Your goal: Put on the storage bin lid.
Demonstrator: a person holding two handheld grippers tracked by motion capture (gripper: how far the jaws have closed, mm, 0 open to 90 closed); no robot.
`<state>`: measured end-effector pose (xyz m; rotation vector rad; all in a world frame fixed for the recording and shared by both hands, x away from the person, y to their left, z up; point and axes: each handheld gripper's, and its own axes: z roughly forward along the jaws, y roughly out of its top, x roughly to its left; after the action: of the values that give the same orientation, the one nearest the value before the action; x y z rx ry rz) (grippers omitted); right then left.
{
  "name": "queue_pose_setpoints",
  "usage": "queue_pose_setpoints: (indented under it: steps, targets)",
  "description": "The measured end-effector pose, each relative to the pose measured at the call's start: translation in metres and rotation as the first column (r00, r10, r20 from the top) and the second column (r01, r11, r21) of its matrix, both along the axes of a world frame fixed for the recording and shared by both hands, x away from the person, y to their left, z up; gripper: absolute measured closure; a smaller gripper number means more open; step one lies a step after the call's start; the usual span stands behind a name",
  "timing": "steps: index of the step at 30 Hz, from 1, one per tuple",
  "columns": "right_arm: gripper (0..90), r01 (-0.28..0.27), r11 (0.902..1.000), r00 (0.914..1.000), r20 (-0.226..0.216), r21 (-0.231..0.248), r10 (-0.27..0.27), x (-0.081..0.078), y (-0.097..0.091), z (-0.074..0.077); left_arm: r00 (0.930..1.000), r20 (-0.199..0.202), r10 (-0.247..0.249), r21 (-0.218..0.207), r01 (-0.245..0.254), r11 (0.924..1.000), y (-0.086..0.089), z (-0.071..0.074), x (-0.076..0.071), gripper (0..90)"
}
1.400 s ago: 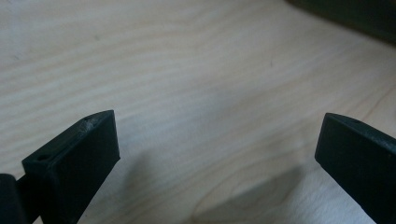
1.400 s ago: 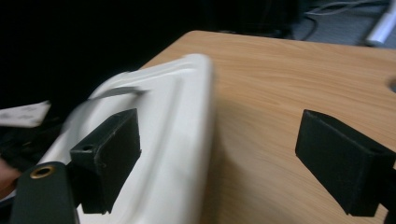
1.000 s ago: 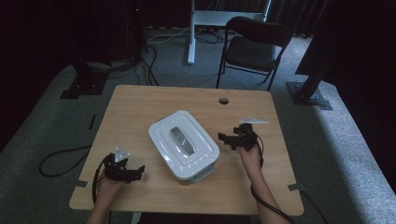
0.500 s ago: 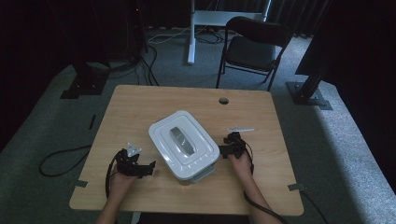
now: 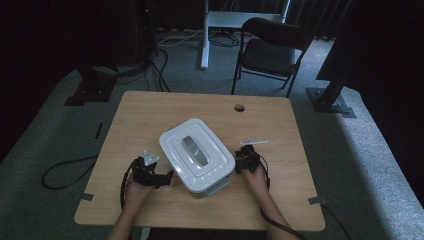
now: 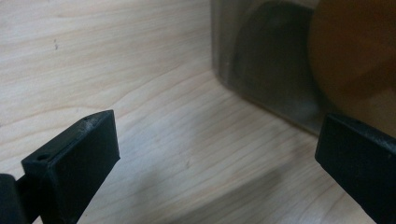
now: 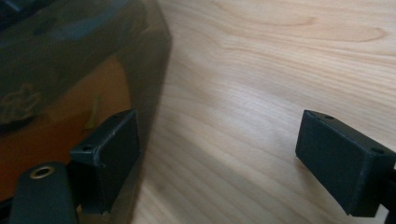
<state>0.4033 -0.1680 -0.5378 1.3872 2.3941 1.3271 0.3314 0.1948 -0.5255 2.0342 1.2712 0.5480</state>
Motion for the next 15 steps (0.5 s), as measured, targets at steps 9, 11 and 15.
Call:
queue_pose_setpoints:
  steps: [9,11,15]
  targets:
    - [14.7,-0.022,0.9996,0.9996,0.02,0.015,0.022,-0.008,-0.001,0.001,0.9999,0.011,-0.005,0.027,0.005,0.9996,-0.006,0.002,0.001,0.2]
    - [16.1,-0.025,0.9997,0.9993,0.028,0.007,0.024,-0.011,-0.001,0.001,0.9999,0.012,-0.008,0.033,0.008,0.9994,-0.007,0.002,0.002,0.2]
    - [18.2,-0.028,0.9996,0.9991,0.032,0.01,0.027,-0.015,-0.003,0.001,0.9998,0.015,-0.014,0.036,0.013,0.9993,-0.008,0.002,0.003,0.2]
